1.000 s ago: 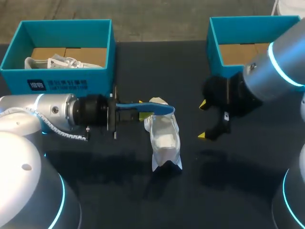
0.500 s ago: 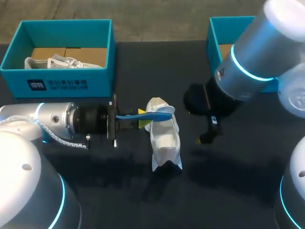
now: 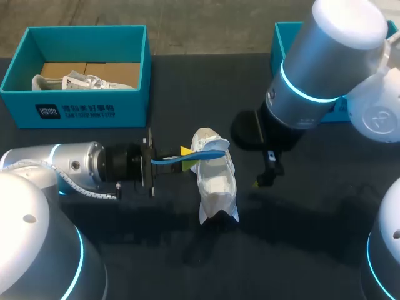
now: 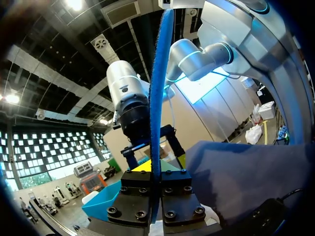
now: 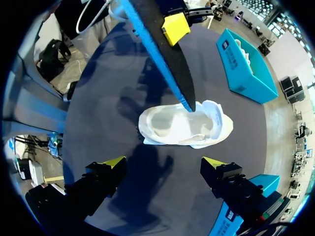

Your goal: Take the shoe out of the shoebox, open the shoe tongue, remove and reinsert the insole, then place the shoe into the shoebox

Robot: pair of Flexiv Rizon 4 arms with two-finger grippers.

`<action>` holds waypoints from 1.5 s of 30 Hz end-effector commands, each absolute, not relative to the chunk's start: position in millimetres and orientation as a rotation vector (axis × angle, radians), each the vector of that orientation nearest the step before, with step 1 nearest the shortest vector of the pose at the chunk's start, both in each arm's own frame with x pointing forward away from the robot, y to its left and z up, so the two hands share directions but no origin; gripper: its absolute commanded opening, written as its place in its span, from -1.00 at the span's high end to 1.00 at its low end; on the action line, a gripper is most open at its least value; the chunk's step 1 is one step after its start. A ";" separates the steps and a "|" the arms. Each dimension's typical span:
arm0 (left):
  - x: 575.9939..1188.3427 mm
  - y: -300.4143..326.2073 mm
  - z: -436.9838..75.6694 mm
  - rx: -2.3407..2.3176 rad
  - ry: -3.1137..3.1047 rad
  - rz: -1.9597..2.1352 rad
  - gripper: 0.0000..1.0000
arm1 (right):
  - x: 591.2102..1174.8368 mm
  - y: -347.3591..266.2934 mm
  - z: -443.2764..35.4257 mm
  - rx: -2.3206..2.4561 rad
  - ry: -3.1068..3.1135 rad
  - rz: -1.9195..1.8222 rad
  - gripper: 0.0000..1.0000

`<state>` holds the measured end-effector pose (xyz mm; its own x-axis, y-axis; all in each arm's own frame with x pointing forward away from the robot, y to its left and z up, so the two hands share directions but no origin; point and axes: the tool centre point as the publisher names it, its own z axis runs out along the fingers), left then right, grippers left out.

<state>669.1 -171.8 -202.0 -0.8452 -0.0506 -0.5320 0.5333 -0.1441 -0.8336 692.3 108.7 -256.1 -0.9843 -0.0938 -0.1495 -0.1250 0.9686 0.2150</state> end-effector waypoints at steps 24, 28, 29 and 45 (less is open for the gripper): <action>665.3 -173.6 -221.2 0.538 1.689 -1.981 1.00 | 707.0 95.2 -282.0 -0.223 2.877 0.623 -1.00; 664.6 -174.1 -228.9 0.517 1.685 -1.985 1.00 | 708.9 94.3 -287.2 -0.258 2.856 0.624 -1.00; 664.5 -174.4 -231.5 0.511 1.688 -1.983 1.00 | 709.6 95.1 -289.1 -0.258 2.857 0.623 -1.00; 672.3 -176.6 -248.4 0.483 1.684 -1.989 1.00 | 722.2 100.3 -306.9 -0.276 2.885 0.595 -1.00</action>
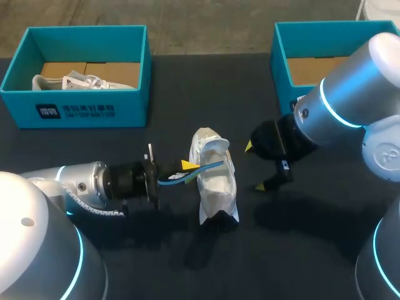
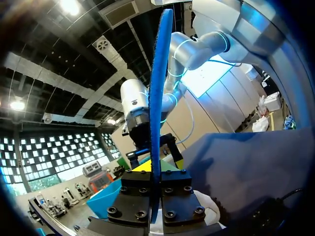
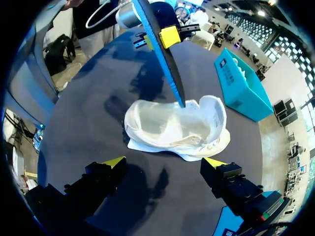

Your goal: Take the shoe out of the shoebox, open the shoe tongue, remove and reinsert the insole, then place the shoe into the shoebox

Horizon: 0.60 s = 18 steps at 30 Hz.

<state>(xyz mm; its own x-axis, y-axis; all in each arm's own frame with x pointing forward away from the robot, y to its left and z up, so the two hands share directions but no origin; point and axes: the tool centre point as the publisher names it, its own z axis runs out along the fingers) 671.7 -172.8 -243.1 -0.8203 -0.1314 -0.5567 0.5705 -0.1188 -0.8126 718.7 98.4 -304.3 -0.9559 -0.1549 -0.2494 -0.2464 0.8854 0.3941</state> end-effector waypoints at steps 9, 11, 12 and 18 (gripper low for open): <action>669.3 -184.6 -248.6 0.480 1.694 -1.970 1.00 | 722.0 100.4 -307.0 -0.244 2.900 0.575 -1.00; 668.5 -186.0 -250.9 0.461 1.688 -1.970 1.00 | 722.0 100.4 -307.0 -0.244 2.900 0.575 -1.00; 668.6 -186.8 -252.4 0.459 1.688 -1.967 1.00 | 722.0 100.4 -307.0 -0.244 2.900 0.575 -1.00; 668.9 -191.1 -257.8 0.462 1.683 -1.957 1.00 | 723.8 85.8 -303.4 -0.303 2.867 0.569 -1.00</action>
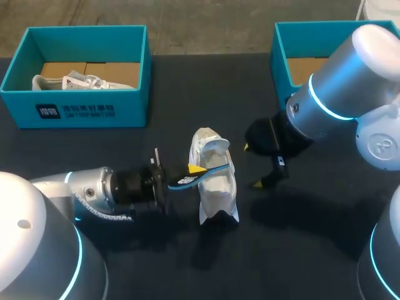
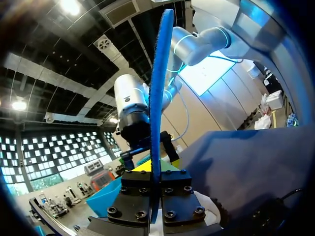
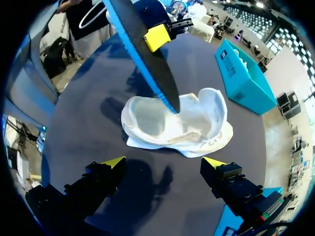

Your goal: Take the shoe out of the shoebox, open the shoe tongue, remove and reinsert the insole, then place the shoe into the shoebox

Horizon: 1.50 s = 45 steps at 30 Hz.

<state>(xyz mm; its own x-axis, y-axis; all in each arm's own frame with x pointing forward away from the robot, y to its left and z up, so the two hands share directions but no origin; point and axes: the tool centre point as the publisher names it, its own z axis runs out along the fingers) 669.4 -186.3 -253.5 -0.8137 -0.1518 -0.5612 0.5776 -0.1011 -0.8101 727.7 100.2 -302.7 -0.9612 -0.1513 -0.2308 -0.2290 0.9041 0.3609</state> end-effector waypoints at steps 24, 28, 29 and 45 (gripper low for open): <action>673.0 -193.8 -272.8 0.538 1.802 -1.847 1.00 | 710.3 66.2 -320.6 -0.458 2.813 0.557 -1.00; 674.1 -191.8 -275.8 0.550 1.823 -1.838 1.00 | 711.1 66.7 -321.4 -0.447 2.819 0.537 -1.00; 674.3 -191.8 -276.5 0.551 1.827 -1.837 1.00 | 711.1 66.7 -321.4 -0.447 2.819 0.537 -1.00; 679.9 -198.5 -301.2 0.569 1.863 -1.831 1.00 | 711.1 66.7 -321.4 -0.447 2.819 0.537 -1.00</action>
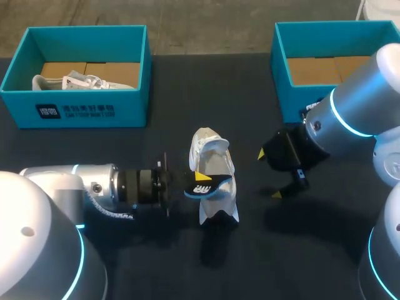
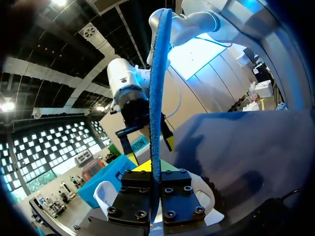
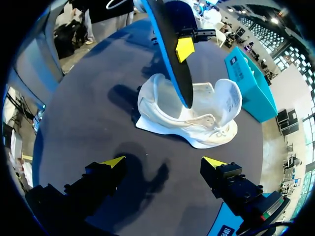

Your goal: Take the shoe out of the shoebox, open the shoe tongue, remove and reinsert the insole, then place the shoe into the shoebox

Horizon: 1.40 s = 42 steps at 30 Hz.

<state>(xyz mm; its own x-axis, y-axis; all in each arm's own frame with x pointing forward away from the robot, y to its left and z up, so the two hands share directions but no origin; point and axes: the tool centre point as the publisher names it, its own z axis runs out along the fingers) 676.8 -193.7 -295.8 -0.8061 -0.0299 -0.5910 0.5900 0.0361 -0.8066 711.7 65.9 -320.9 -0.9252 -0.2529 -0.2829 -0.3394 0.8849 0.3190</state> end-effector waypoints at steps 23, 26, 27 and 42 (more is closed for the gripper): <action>687.5 -214.6 -305.5 0.569 1.834 -1.887 1.00 | 711.1 66.7 -321.4 -0.447 2.819 0.537 -1.00; 687.5 -214.4 -307.4 0.563 1.841 -1.889 1.00 | 711.1 66.7 -321.4 -0.447 2.819 0.537 -1.00; 686.9 -213.8 -307.9 0.563 1.843 -1.889 1.00 | 711.1 66.7 -321.4 -0.447 2.819 0.537 -1.00; 693.3 -206.5 -320.4 0.531 1.860 -1.866 1.00 | 711.1 66.7 -321.4 -0.447 2.819 0.537 -1.00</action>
